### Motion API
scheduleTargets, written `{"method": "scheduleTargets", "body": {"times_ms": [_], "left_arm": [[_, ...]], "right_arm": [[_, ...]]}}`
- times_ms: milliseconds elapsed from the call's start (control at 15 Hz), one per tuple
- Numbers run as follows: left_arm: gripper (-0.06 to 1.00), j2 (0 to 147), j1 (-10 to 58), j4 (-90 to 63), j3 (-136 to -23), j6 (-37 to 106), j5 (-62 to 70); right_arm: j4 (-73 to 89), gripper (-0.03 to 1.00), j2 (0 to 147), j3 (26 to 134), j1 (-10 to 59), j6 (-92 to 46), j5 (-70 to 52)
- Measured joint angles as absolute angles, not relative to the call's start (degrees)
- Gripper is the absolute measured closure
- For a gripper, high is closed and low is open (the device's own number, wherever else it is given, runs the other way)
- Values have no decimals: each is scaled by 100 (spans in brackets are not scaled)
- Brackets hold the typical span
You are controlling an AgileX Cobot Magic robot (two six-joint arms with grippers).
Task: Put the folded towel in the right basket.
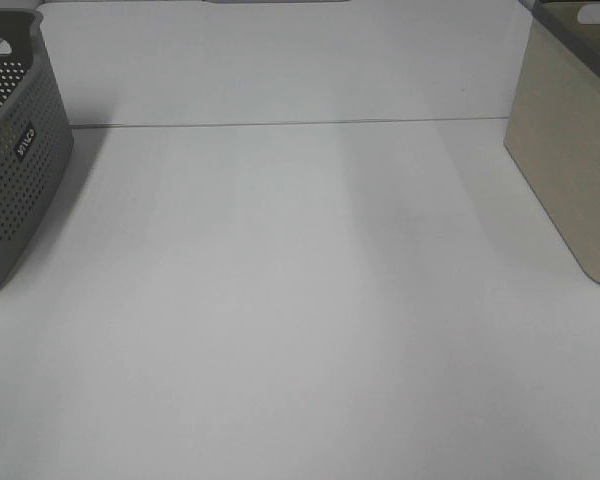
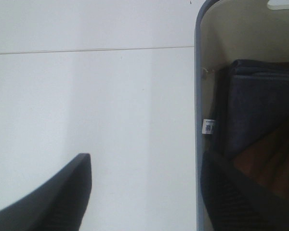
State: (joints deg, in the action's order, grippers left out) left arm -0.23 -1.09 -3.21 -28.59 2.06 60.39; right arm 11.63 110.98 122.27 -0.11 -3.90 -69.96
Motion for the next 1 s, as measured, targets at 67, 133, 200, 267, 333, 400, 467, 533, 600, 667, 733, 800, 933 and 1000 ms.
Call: {"method": "scheduleTargets", "body": {"times_ms": [67,133,200,267,333,400,467,533,600,667,733,800,933,1000], "left_arm": [[-3,-23,-109,-321,-2859,206,6039],[-3,-23,-109,-321,-2859,206,6039],[-3,-23,-109,-321,-2859,206,6039],[-3,-23,-109,-321,-2859,206,6039],[-3,-23,-109,-321,-2859,206,6039],[-3,-23,-109,-321,-2859,206,6039],[-3,-23,-109,-321,-2859,206,6039],[-3,-23,-109,-321,-2859,206,6039],[-3,-23,-109,-321,-2859,206,6039],[-3,-23,-109,-321,-2859,206,6039],[-3,-23,-109,-321,-2859,206,6039],[-3,-23,-109,-321,-2859,206,6039],[-3,-23,-109,-321,-2859,206,6039],[-3,-23,-109,-321,-2859,206,6039]], "right_arm": [[1054,35,10875,12015,29,-315,-6996],[1020,35,10611,11648,29,-241,-6996],[934,35,10250,11167,29,-223,-6990],[871,35,9884,10657,29,-223,-6984],[854,35,9448,10090,29,-218,-6984],[842,35,9041,9425,29,-218,-6979],[791,35,8428,8468,29,-218,-6984],[751,35,7987,7855,29,-218,-6984],[670,35,7580,7248,29,-218,-6979],[590,35,7122,6572,29,-218,-6979],[527,35,6704,5913,29,-218,-6979],[516,35,6291,5346,29,-212,-6973],[516,35,5363,4274,29,-183,-6910],[516,35,4841,3810,29,-183,-6795]]}}
